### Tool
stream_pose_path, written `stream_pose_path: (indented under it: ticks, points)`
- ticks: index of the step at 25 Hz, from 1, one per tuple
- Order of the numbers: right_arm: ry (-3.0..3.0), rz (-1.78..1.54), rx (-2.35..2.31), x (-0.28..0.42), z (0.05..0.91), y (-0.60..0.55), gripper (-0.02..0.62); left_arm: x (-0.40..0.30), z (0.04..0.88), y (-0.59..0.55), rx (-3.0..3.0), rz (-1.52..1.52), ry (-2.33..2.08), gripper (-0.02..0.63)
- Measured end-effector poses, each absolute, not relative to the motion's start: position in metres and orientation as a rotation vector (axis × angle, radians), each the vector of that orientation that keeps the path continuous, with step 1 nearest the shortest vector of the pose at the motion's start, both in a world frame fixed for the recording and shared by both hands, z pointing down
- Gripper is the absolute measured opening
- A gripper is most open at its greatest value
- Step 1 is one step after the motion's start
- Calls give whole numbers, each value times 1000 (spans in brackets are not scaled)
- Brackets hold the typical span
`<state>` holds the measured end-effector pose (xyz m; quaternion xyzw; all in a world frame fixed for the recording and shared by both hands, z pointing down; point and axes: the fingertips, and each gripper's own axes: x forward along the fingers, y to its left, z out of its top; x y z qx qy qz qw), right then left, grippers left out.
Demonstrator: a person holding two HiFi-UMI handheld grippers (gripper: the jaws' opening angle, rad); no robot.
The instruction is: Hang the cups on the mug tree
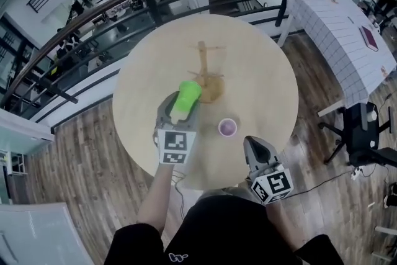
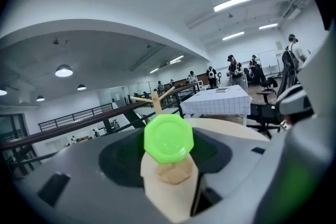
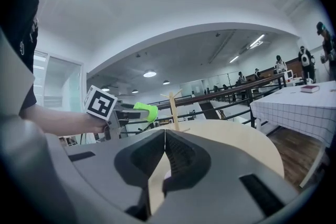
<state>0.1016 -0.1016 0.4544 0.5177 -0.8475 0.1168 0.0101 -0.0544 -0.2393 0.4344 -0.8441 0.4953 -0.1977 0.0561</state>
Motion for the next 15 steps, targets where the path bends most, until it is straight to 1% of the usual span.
stream_pose_path:
  ticks: [7,15]
  points:
    - [-2585,379,1712,132,458,-97,9,-31,456,-286,-2591,-715,1440,250]
    - [-2535,386,1758,150,461,-92,10,-17,485,-314,-2602,-853,1414,250]
